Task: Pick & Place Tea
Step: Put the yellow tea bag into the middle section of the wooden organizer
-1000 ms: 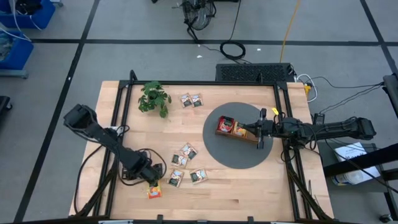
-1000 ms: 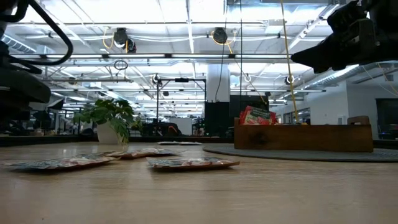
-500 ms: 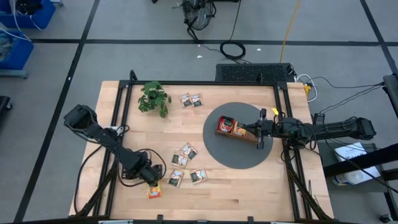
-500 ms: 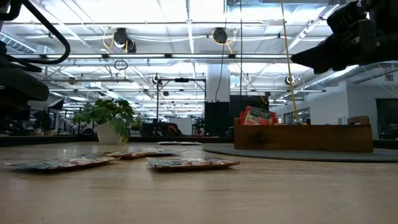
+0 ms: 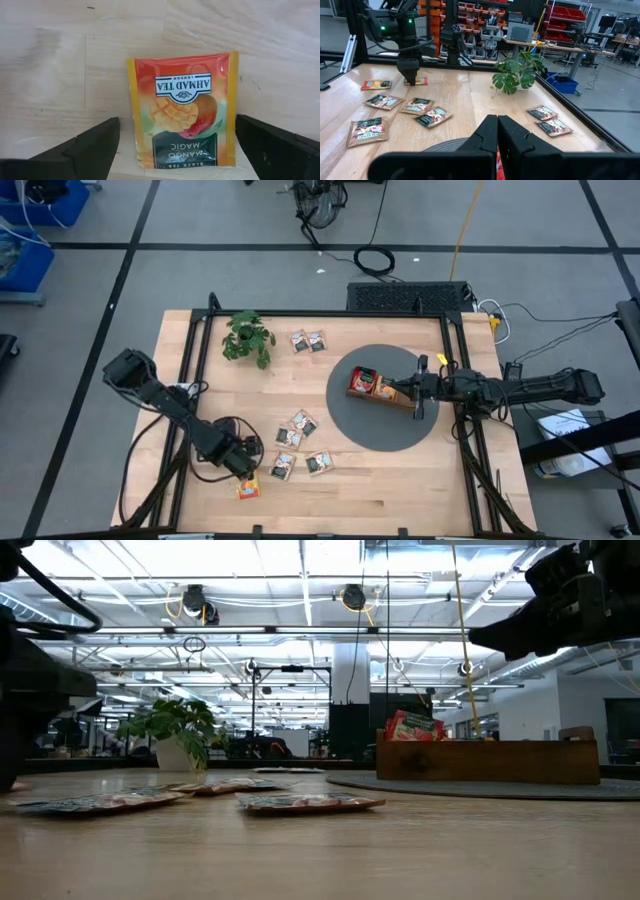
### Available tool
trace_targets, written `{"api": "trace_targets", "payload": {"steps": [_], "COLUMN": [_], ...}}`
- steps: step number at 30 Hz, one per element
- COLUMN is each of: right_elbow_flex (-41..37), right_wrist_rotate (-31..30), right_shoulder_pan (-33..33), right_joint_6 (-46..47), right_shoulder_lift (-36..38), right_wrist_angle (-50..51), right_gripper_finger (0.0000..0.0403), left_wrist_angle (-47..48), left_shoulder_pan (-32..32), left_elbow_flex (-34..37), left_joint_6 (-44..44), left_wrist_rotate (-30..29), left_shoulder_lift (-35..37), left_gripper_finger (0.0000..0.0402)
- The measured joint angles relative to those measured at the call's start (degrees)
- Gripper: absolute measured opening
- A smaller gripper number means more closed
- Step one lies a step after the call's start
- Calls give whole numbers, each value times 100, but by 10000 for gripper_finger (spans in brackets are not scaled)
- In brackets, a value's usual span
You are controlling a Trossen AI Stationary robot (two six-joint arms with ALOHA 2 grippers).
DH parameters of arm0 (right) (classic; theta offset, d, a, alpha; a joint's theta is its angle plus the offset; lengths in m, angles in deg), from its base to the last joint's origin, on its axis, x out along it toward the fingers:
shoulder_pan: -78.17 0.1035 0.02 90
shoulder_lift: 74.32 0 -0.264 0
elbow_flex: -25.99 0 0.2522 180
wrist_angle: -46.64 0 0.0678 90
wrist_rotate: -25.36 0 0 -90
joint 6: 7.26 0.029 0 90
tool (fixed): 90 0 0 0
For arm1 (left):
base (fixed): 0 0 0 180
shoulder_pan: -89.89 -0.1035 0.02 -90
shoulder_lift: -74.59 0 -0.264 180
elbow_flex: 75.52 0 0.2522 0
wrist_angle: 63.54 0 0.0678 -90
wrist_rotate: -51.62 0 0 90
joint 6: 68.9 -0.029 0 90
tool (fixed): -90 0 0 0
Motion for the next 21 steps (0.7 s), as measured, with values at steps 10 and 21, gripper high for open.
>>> {"api": "trace_targets", "payload": {"steps": [10,21], "right_elbow_flex": [0,0], "right_wrist_rotate": [-3,-2], "right_shoulder_pan": [0,0], "right_joint_6": [1,20], "right_shoulder_lift": [0,0], "right_wrist_angle": [35,35], "right_gripper_finger": [0,0], "left_wrist_angle": [-66,-151], "left_shoulder_pan": [18,33], "left_elbow_flex": [1,2], "left_joint_6": [-176,-393], "left_wrist_rotate": [-37,-117], "left_shoulder_lift": [-2,-2], "left_gripper_finger": [358,178]}}
